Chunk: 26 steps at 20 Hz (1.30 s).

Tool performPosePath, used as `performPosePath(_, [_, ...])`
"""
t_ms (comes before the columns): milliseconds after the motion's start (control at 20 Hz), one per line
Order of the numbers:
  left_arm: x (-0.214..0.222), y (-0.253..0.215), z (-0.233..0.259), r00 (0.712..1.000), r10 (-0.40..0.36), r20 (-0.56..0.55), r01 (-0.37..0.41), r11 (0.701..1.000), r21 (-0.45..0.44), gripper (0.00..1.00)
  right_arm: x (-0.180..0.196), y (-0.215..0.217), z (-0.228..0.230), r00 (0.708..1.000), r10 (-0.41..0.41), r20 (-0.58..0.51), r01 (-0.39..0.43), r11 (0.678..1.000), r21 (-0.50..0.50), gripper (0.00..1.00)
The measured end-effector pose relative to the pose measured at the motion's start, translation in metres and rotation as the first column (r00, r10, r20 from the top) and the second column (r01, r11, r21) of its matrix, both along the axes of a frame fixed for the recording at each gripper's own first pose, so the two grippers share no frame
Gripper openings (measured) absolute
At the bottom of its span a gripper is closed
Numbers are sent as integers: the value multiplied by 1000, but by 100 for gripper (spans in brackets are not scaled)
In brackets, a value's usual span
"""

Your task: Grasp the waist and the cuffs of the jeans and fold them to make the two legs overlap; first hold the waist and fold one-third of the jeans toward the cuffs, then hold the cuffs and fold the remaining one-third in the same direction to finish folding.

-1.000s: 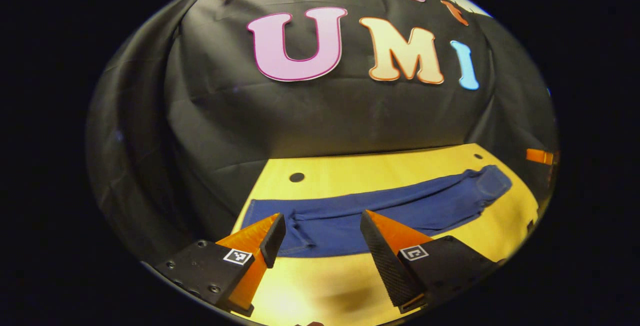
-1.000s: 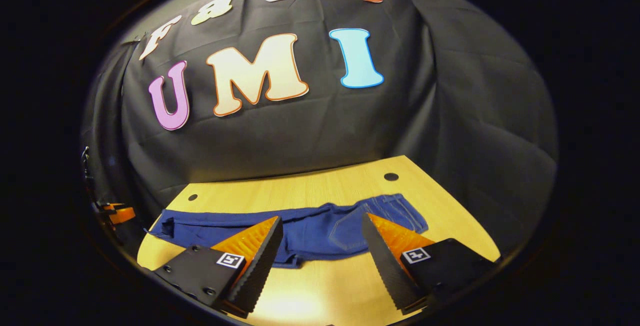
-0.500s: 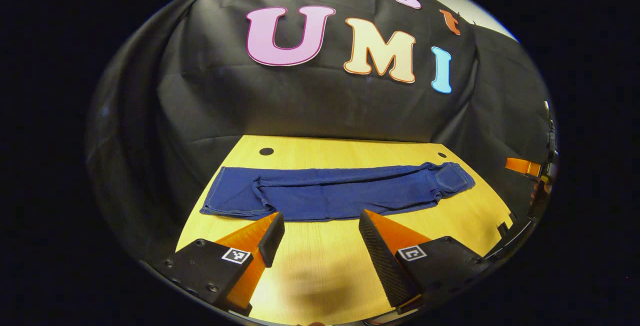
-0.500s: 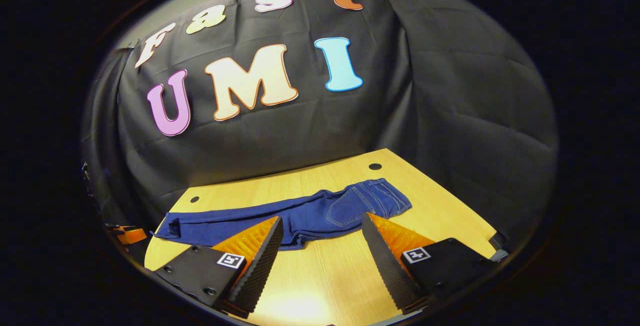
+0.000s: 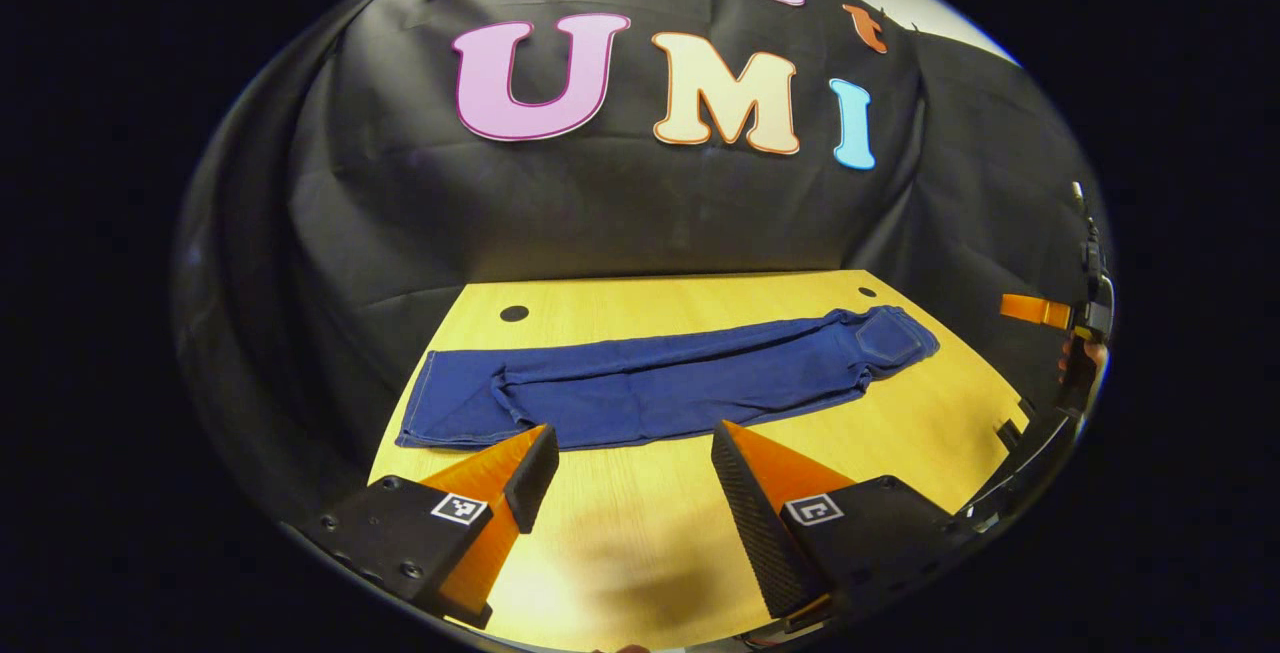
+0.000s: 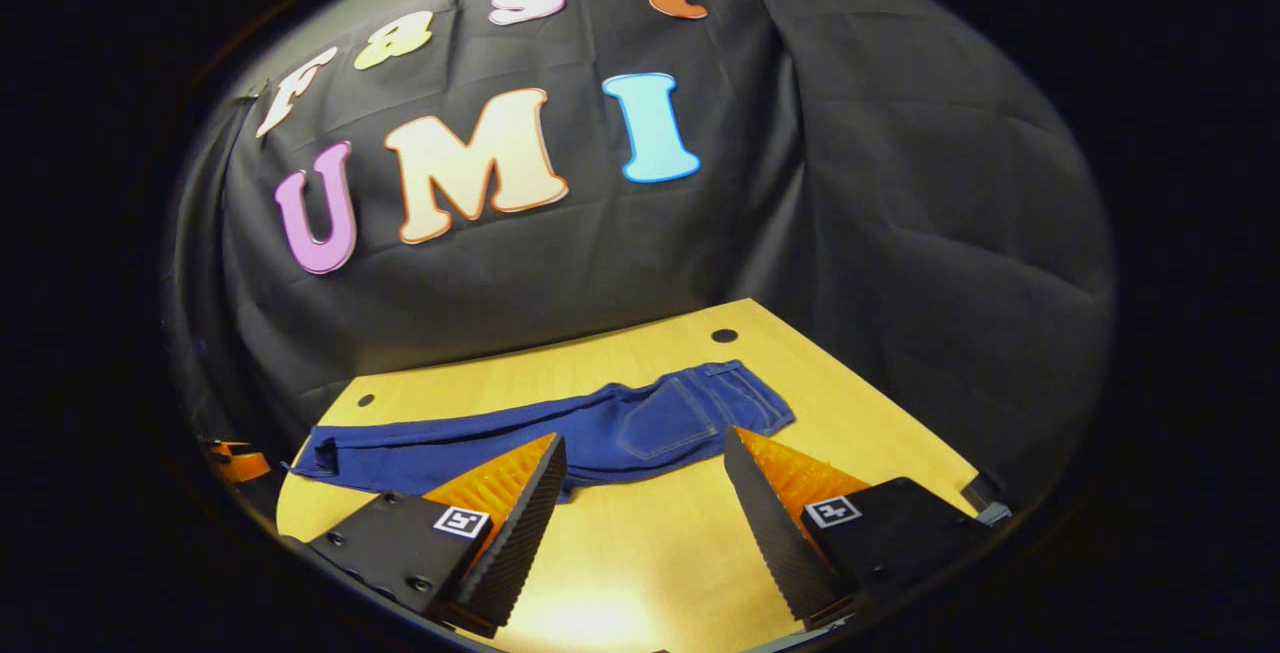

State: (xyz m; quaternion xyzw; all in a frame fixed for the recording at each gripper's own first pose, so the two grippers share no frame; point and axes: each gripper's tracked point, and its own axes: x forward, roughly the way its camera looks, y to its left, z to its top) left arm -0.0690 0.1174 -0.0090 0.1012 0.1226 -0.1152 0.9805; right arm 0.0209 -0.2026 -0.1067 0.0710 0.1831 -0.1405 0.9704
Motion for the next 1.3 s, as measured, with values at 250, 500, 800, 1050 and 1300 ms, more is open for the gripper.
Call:
performPosePath(250, [7,-27,-9,996,88,-14,-89,993,-72,93,51,-101,-48,993,-75,-87,79,996,41,99])
performPosePath(500, [28,-59,-17,983,178,-48,-182,978,-106,93,108,-164,-116,974,-69,-214,92,991,101,99])
performPosePath(800, [45,-80,-16,966,252,-62,-257,963,-86,92,139,-181,-176,952,-21,-305,79,981,179,99])
performPosePath(1050, [48,-99,-14,963,261,-61,-264,964,-42,92,139,-178,-191,943,5,-332,53,985,164,99])
performPosePath(1300, [51,-125,-18,972,226,-69,-228,973,-24,93,140,-179,-196,945,14,-327,24,994,110,94])
